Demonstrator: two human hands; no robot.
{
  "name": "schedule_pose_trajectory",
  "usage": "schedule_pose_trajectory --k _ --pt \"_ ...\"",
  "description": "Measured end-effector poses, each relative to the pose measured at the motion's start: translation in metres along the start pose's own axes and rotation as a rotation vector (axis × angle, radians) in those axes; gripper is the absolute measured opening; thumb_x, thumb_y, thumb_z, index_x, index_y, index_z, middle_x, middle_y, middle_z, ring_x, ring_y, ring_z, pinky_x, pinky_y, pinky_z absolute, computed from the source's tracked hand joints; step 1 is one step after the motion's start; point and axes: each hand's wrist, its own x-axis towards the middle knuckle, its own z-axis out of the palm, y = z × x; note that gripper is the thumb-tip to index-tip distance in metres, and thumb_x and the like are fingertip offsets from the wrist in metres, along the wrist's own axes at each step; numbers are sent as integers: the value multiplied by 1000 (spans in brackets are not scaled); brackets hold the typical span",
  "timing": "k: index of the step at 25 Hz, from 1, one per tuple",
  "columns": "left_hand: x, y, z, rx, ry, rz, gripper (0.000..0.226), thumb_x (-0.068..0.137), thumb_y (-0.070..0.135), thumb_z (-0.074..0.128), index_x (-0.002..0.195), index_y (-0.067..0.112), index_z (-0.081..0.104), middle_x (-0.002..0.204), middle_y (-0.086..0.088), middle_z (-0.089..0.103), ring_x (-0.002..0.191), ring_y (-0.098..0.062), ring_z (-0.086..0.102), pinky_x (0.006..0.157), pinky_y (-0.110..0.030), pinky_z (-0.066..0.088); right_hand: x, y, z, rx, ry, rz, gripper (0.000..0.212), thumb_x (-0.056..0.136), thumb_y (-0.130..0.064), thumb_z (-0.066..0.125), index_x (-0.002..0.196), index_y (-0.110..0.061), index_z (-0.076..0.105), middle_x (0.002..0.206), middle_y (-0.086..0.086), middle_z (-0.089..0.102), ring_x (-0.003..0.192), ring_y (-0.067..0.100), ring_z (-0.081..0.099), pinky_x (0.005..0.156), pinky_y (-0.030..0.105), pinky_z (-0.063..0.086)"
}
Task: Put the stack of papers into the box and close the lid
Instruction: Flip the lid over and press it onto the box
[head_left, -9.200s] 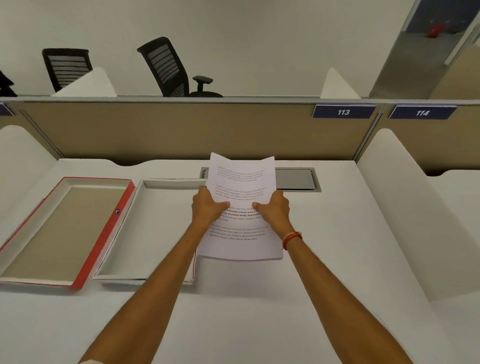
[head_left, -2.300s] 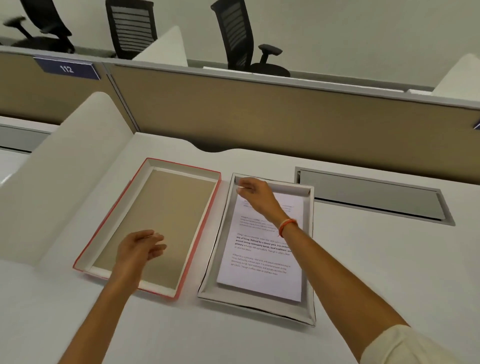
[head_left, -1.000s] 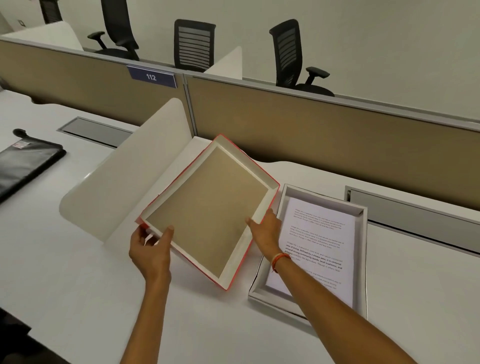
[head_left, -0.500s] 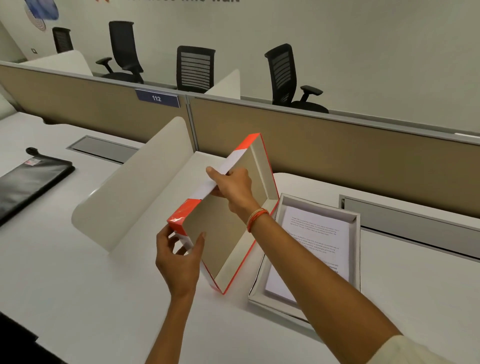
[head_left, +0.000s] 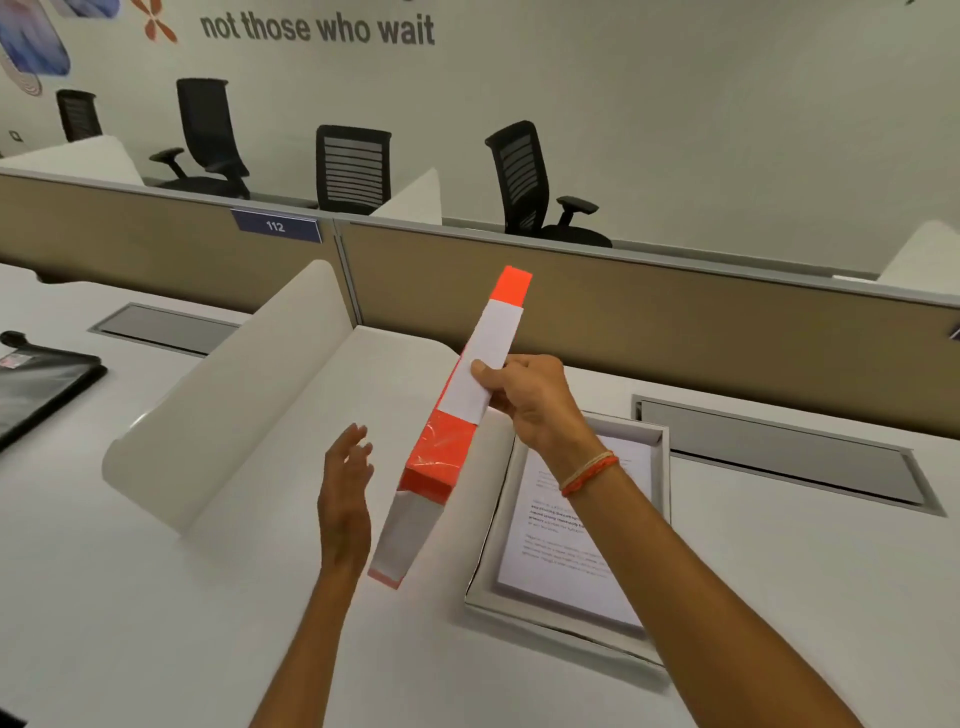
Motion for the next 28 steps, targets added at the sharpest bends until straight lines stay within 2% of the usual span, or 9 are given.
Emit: schedule_pose_trajectory --k 3,7,10,14,16,18,22,24,28 --pt "27 -19 16 180 -254 -269 67 87 68 41 147 38 33 156 6 36 144 -23 36 117 -51 31 -23 -14 -39 50 -78 -6 31 87 -7 66 115 6 63 116 15 70 100 29 70 89 39 58" --pt "30 -19 39 -187 -519 -650 58 88 65 46 136 34 52 135 -10 59 127 -42 54 103 -62 44 -53 -20 -94 126 -171 -9 27 90 -8 61 116 1 65 106 11 73 89 23 72 79 33 61" --pt "15 -15 55 -223 -599 -574 45 95 52 48 133 29 58 132 -13 63 121 -42 59 102 -63 44 -69 -8 -142 81 -154 -4 30 92 -16 59 118 -4 63 106 11 73 94 26 72 80 35 61" --pt "6 -20 70 -122 -456 -454 34 99 39 47 132 40 57 122 -1 71 107 -32 70 94 -55 54 -79 33 -189 -313 -10 -63 48 86 -43 60 127 -20 52 119 2 68 99 20 72 89 43 58" --pt "1 -22 82 21 -431 -391 39 100 40 45 138 40 50 128 4 66 109 -28 68 95 -52 54 -80 62 -196 -465 99 -58 51 89 -51 53 134 -31 38 127 -5 58 104 16 65 87 37 57" --pt "-7 -26 96 146 -441 -316 46 97 49 43 141 38 46 129 6 62 109 -26 66 96 -51 53 -74 95 -200 -568 218 -59 51 95 -49 44 141 -33 30 128 -1 51 101 15 59 83 29 53" --pt "-8 -54 118 199 -413 -238 71 79 77 44 133 32 51 130 -2 63 116 -31 63 100 -62 47 -62 152 -212 -614 385 -53 51 98 -45 37 145 -33 24 121 4 40 111 20 48 89 28 44" --pt "-9 -60 129 302 -418 -198 75 83 73 34 142 27 43 136 -4 57 122 -31 58 105 -61 43 -57 171 -218 -582 430 -54 49 98 -44 38 144 -32 28 120 5 41 111 21 48 89 27 44" --pt "-11 -61 146 441 -441 -138 57 99 49 34 149 21 33 136 -12 54 123 -34 55 105 -54 43 -48 193 -228 -557 474 -45 46 98 -44 39 142 -32 31 117 6 43 108 21 50 86 27 45"
